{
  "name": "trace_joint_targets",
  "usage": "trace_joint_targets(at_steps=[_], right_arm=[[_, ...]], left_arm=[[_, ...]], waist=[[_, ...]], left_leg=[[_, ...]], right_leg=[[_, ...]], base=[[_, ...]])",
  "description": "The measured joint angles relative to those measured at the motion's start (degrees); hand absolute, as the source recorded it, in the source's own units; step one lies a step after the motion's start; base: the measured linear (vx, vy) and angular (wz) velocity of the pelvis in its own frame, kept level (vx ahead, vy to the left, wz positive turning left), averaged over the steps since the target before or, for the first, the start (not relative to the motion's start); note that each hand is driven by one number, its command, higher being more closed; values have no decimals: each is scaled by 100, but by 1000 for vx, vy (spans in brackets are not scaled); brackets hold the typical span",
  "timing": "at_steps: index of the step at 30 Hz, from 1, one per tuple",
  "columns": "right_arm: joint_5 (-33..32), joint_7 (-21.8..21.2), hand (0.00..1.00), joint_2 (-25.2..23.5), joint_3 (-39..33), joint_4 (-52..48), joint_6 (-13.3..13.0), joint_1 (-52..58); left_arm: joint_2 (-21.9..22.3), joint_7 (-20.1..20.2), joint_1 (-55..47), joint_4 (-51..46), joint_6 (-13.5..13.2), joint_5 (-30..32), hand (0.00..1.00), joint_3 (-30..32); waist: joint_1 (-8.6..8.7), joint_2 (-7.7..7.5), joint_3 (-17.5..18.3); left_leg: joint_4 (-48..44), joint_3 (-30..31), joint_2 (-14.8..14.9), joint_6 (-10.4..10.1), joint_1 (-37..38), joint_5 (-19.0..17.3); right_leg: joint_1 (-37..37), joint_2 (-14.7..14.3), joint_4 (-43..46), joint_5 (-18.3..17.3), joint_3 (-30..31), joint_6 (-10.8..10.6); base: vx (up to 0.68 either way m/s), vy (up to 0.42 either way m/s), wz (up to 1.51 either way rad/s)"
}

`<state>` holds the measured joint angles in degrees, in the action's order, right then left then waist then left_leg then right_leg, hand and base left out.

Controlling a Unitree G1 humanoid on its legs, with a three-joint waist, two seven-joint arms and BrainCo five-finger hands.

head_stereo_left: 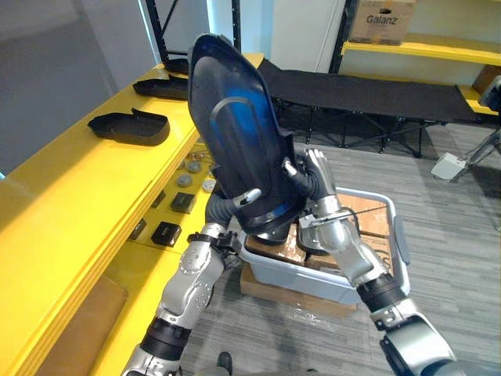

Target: Walk over and take plastic housings, then place them on the shelf

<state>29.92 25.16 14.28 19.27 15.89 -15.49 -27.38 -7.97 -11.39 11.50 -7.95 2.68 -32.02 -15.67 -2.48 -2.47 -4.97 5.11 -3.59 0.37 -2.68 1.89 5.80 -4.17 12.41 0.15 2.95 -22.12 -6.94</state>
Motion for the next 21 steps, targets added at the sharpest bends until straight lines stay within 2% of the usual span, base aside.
trace_joint_targets(at_steps=[3, 9, 12, 15, 20, 21], right_arm=[[-1, 138, 100, -190, 4, 0, -25, 91], [-12, 224, 100, -403, 77, -22, -50, 195], [-25, 222, 100, -457, 150, -169, -50, 312], [-108, 222, 100, -517, 196, -272, -50, 403], [-154, 223, 100, -535, 196, -409, -49, 594], [-159, 223, 0, -537, 196, -411, -49, 610]], left_arm=[[53, -240, -44, 6, -157, -196, 100, 40], [214, -600, -209, 8, -578, -628, 100, 27], [215, -605, -376, 11, -863, -821, 100, -40], [214, -606, -424, 11, -1034, -822, 100, -34], [214, -640, -427, 11, -1037, -792, 100, -44], [214, -650, -427, 11, -1037, -791, 100, -47]], waist=[[1, -88, 59], [4, -134, 90], [10, -141, 95], [11, -152, 102], [16, -208, 139], [17, -215, 144]], left_leg=[[0, -1, -6, 0, -3, 0], [1, -4, -5, 0, -1, 0], [1, -11, -5, -1, 0, -1], [1, -20, -5, -2, -2, -3], [-1, -31, -5, -5, -3, -6], [-1, -31, -5, -5, -3, -6]], right_leg=[[2, 5, -1, 0, 0, 0], [3, 5, -2, -1, 0, 0], [6, 6, -32, -2, 1, 0], [4, 4, -67, -1, 1, 2], [5, 3, -80, 4, 2, 9], [6, 3, -81, 4, 2, 9]], base=[[0, 0, 0], [0, 0, 0], [0, 0, 0], [0, 0, 0], [0, 0, 0], [0, 0, 0]])
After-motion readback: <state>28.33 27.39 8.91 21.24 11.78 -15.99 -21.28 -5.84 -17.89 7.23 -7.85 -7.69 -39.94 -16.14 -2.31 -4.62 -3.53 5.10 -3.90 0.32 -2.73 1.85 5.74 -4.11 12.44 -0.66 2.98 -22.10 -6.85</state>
